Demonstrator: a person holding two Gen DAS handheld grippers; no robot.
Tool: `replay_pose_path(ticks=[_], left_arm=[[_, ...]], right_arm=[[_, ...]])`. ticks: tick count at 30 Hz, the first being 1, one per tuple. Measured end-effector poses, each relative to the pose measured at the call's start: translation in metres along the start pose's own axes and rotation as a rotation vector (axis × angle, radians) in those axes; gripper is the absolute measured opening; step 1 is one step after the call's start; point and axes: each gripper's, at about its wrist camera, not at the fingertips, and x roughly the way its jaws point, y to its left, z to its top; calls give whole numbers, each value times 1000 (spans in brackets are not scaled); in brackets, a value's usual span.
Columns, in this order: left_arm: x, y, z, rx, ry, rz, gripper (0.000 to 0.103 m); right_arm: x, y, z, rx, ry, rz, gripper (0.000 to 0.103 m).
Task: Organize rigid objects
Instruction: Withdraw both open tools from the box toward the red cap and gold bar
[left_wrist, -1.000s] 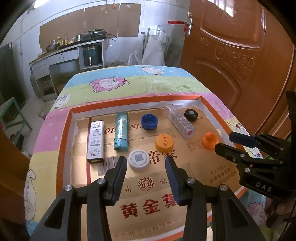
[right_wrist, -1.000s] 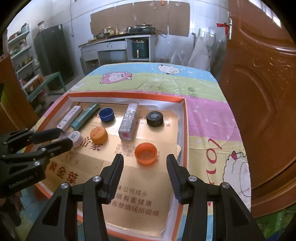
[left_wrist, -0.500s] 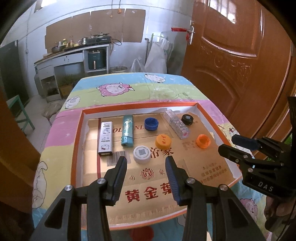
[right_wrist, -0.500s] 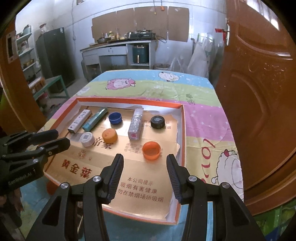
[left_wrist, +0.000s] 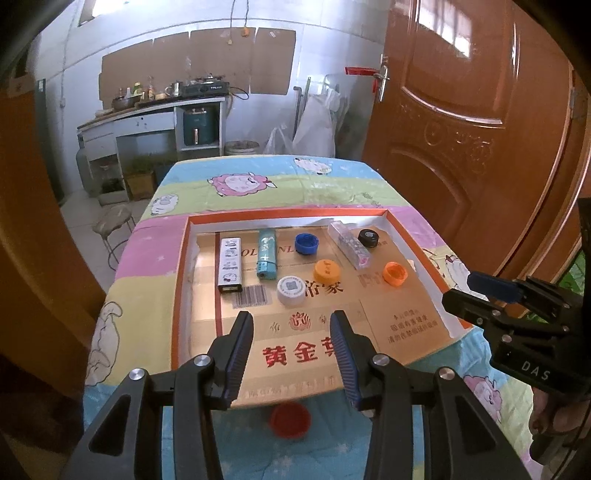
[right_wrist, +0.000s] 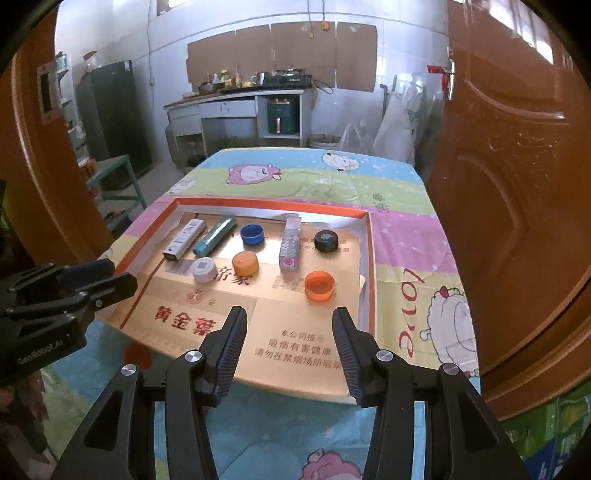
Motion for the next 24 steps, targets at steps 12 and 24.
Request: replay_pose_path(ticks=[12,24], left_arm=[[-35,12,-19,-24,-35,3,43],[-57,31,-47,-59,-38,7,43]], right_arm=[[-32,27,-12,-30,-17,-4,50],[-38,59,-41,-53,18,11,50]])
